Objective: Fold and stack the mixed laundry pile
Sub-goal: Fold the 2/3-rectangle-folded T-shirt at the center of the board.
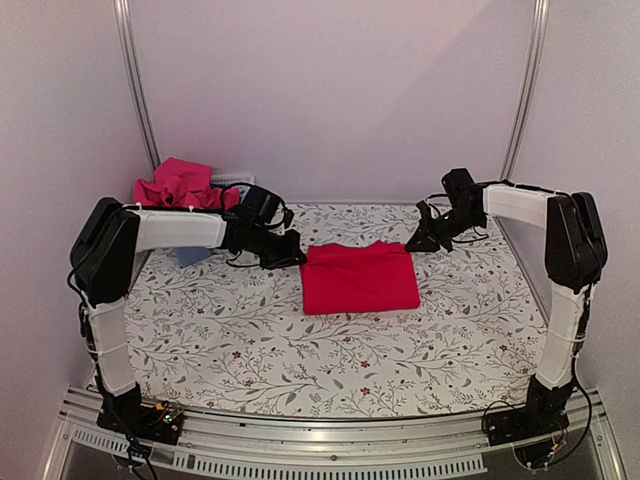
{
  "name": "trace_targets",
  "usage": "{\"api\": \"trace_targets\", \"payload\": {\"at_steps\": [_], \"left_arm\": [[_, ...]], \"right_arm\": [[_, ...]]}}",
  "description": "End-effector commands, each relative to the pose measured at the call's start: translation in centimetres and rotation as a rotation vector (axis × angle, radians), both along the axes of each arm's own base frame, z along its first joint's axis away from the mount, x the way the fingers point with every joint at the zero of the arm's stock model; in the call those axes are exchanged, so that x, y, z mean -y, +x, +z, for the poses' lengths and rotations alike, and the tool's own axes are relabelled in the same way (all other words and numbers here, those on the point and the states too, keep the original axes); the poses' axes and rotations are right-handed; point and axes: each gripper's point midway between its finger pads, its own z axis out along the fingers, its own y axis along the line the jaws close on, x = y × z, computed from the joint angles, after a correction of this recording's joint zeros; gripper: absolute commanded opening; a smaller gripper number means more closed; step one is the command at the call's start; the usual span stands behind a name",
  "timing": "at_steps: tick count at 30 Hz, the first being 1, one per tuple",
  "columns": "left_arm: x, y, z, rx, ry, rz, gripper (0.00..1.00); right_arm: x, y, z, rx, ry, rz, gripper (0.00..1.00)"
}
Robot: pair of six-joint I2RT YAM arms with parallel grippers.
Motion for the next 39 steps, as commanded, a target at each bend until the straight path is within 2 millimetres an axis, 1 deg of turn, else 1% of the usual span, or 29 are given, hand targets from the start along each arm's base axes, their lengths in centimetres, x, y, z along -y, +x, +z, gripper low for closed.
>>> {"api": "trace_targets", "payload": {"at_steps": [1, 2, 5, 8, 10, 12, 13, 14, 15, 16, 21, 22, 25, 30, 32, 35, 39], "left_arm": [[-0.6, 4.1, 0.9, 0.075, -0.011, 0.026, 0.00], [-0.6, 5.0, 1.2, 0.087, -0.016, 0.031, 0.00], [-0.7, 7.0, 1.2, 0.100, -0.029, 0.042, 0.00], [-0.5, 8.5, 0.6, 0.092, -0.046, 0.036, 0.00], [-0.6, 9.3, 0.2, 0.094, -0.047, 0.043, 0.00], [-0.7, 10.0, -0.4, 0.091, -0.053, 0.053, 0.00], [-0.8, 10.4, -0.8, 0.088, -0.056, 0.056, 0.00], [-0.8, 10.7, -1.1, 0.085, -0.055, 0.058, 0.00], [-0.9, 11.1, -1.4, 0.085, -0.053, 0.061, 0.00], [-0.9, 11.4, -1.7, 0.084, -0.053, 0.062, 0.00], [-1.0, 13.4, -2.4, 0.101, -0.055, 0.082, 0.00], [-1.0, 13.9, -2.2, 0.107, -0.059, 0.087, 0.00], [-1.0, 14.8, -2.6, 0.112, -0.058, 0.095, 0.00], [-1.6, 15.5, -3.4, 0.101, -0.059, 0.127, 0.00], [-1.8, 15.5, -3.2, 0.110, -0.063, 0.133, 0.00], [-1.9, 15.7, -2.7, 0.127, -0.069, 0.141, 0.00], [-2.5, 16.0, -2.3, 0.145, -0.079, 0.166, 0.00]], "right_arm": [[0.7, 3.7, -0.7, 0.054, -0.024, -0.025, 0.00], [0.6, 4.2, -0.7, 0.058, -0.021, -0.026, 0.00], [1.1, 5.7, -0.9, 0.066, -0.014, -0.043, 0.00], [1.7, 7.3, -1.0, 0.074, -0.001, -0.064, 0.00], [1.7, 8.1, -1.0, 0.079, 0.018, -0.065, 0.00], [1.7, 9.0, -1.7, 0.074, 0.031, -0.067, 0.00], [1.6, 9.3, -1.7, 0.076, 0.036, -0.066, 0.00], [1.4, 9.6, -2.2, 0.071, 0.039, -0.064, 0.00], [1.4, 10.0, -2.2, 0.078, 0.043, -0.064, 0.00], [1.3, 10.2, -2.8, 0.074, 0.045, -0.063, 0.00], [1.1, 11.4, -4.7, 0.074, 0.062, -0.078, 0.00], [1.0, 11.6, -4.9, 0.074, 0.062, -0.082, 0.00], [1.1, 12.2, -5.5, 0.080, 0.061, -0.089, 0.00], [0.8, 13.3, -5.2, 0.106, 0.076, -0.092, 0.00], [0.6, 13.7, -4.7, 0.122, 0.088, -0.092, 0.00], [0.3, 14.3, -3.4, 0.154, 0.119, -0.091, 0.00], [-0.2, 14.9, -2.6, 0.165, 0.155, -0.095, 0.00]]}}
